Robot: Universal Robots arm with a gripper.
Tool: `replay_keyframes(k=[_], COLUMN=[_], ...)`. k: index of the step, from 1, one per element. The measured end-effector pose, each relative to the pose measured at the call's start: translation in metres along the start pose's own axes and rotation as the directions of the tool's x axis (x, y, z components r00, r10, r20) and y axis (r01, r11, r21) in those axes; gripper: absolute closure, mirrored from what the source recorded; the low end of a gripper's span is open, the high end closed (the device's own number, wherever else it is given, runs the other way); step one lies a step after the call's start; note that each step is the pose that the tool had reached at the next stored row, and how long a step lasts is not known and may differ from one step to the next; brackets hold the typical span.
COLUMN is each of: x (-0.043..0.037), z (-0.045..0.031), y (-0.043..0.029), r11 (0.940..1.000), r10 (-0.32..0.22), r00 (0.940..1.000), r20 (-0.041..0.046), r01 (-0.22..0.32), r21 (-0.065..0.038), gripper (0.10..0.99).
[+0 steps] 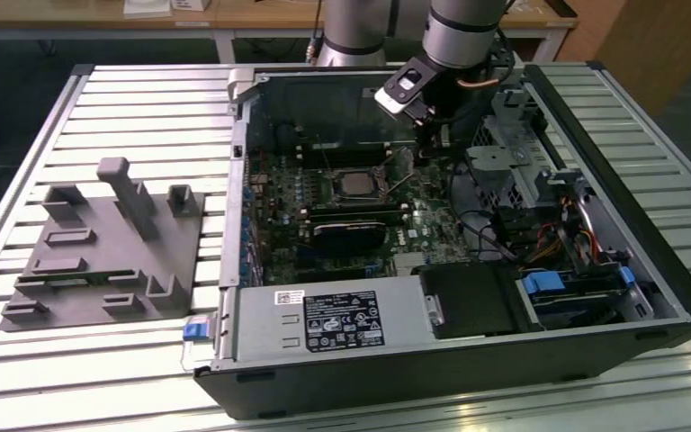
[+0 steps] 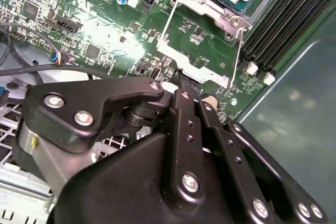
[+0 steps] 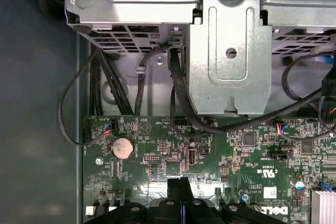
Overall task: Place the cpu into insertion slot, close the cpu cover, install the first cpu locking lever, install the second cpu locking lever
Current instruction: 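Close the cpu cover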
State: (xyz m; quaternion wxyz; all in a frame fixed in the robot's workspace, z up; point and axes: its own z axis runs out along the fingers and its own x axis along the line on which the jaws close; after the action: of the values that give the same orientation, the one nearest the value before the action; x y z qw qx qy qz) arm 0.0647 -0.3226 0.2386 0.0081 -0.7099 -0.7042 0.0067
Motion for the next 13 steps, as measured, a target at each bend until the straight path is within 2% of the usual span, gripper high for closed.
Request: replay_keyframes(k=[3,13], x=[0.0,-0.0001], z=[0.0001,0.0003], y=[-0.0012,-0.0127], r11=[1.0,1.0], r10=[0.0,0.0], r00=[1.0,1.0], r20=[-0.0003,-0.0009], r01=[0.0,0.0], r21=[0.0,0.0], gripper=[0.98,0.98])
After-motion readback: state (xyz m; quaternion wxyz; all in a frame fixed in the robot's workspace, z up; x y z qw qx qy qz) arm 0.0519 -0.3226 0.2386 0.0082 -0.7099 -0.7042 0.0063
